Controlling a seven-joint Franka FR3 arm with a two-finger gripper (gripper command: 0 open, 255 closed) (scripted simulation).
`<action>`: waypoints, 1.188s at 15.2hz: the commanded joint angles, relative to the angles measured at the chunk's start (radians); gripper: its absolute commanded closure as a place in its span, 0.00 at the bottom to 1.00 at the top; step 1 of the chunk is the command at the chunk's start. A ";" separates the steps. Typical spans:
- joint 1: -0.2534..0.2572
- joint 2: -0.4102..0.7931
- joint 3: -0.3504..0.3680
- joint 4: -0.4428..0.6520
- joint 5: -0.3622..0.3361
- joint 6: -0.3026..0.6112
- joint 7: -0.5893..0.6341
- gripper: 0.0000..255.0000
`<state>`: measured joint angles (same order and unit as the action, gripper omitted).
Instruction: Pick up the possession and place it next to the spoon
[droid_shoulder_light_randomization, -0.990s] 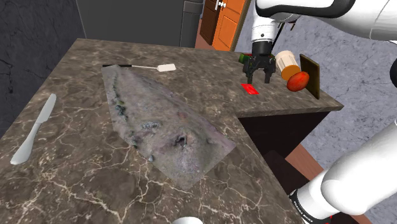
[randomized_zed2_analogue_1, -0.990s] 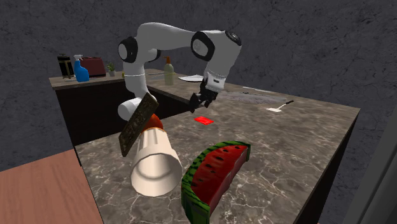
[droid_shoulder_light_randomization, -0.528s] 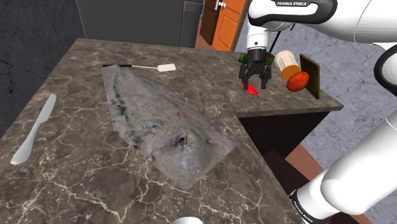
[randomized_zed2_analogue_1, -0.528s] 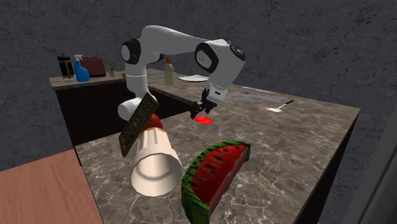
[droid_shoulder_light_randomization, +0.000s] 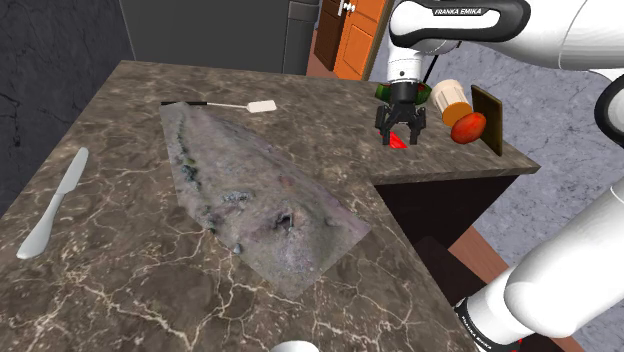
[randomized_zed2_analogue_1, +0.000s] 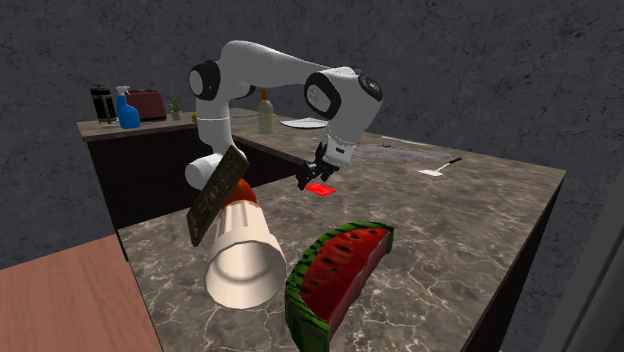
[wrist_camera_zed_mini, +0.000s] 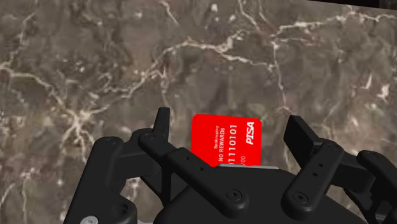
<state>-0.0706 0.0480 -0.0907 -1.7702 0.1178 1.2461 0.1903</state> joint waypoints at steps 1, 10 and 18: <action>0.000 0.000 0.000 0.000 0.000 0.000 0.000 0.00; 0.003 -0.004 0.003 -0.005 0.003 0.001 0.006 1.00; -0.001 0.001 -0.002 0.095 0.003 -0.094 0.010 1.00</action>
<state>-0.0707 0.0496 -0.0917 -1.6901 0.1210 1.1685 0.1992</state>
